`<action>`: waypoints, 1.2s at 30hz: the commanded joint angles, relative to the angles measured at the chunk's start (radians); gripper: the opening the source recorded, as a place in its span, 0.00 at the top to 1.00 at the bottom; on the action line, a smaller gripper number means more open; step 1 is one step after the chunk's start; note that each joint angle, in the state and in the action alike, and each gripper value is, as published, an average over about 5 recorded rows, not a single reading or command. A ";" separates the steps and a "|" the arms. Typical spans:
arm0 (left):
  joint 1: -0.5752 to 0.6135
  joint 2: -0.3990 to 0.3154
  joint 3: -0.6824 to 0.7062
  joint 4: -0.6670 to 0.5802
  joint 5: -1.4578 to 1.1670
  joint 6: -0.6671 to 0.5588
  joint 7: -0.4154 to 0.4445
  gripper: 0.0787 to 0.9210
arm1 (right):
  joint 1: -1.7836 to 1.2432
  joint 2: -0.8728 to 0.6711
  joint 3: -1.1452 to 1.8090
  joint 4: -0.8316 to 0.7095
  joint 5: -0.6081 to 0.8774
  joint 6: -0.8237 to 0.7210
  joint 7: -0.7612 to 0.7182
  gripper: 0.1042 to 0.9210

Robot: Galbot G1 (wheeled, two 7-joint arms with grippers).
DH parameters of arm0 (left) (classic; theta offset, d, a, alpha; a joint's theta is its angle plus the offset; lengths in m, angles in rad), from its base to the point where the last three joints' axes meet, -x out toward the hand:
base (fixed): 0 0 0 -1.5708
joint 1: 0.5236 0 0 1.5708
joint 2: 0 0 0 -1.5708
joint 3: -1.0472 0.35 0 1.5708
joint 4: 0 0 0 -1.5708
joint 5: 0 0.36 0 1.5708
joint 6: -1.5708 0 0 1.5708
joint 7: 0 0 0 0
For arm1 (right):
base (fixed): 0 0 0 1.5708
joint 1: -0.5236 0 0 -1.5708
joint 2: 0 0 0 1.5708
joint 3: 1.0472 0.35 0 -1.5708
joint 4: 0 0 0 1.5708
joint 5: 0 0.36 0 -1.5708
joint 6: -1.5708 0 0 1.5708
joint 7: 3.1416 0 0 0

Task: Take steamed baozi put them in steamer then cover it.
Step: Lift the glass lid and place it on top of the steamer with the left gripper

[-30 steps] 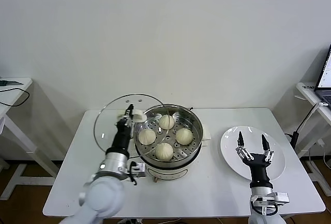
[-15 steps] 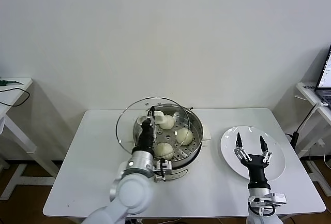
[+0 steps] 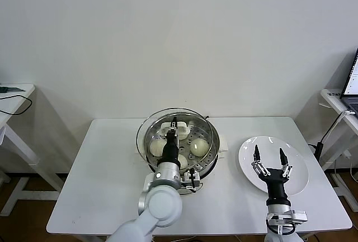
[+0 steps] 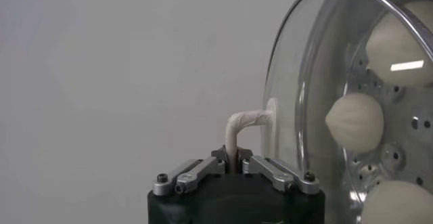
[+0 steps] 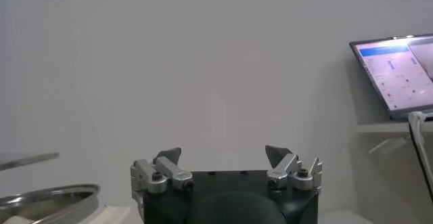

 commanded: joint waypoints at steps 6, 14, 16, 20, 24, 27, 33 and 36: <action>0.012 -0.081 0.008 0.058 0.055 -0.015 -0.015 0.87 | -0.004 0.003 -0.001 0.000 -0.009 0.005 0.000 0.12; 0.029 -0.107 -0.005 0.076 0.065 -0.030 -0.035 0.87 | -0.004 0.002 0.000 -0.001 -0.010 0.007 -0.001 0.12; 0.030 -0.114 -0.010 0.086 0.072 -0.038 -0.039 0.87 | -0.004 0.002 -0.002 -0.001 -0.011 0.006 -0.001 0.12; 0.030 -0.120 -0.020 0.105 0.083 -0.052 -0.051 0.87 | -0.006 0.002 0.000 -0.001 -0.012 0.007 -0.001 0.12; 0.032 -0.124 -0.020 0.113 0.086 -0.059 -0.057 0.87 | -0.004 0.001 0.001 -0.006 -0.012 0.007 -0.002 0.12; 0.033 -0.129 -0.016 0.117 0.088 -0.063 -0.059 0.87 | -0.002 0.003 -0.002 -0.009 -0.014 0.007 -0.002 0.12; 0.031 -0.129 -0.013 0.123 0.090 -0.078 -0.065 0.87 | 0.000 0.004 -0.004 -0.017 -0.018 0.009 -0.003 0.12; 0.032 -0.126 -0.017 0.127 0.089 -0.083 -0.068 0.87 | 0.001 0.004 -0.004 -0.020 -0.018 0.010 -0.004 0.12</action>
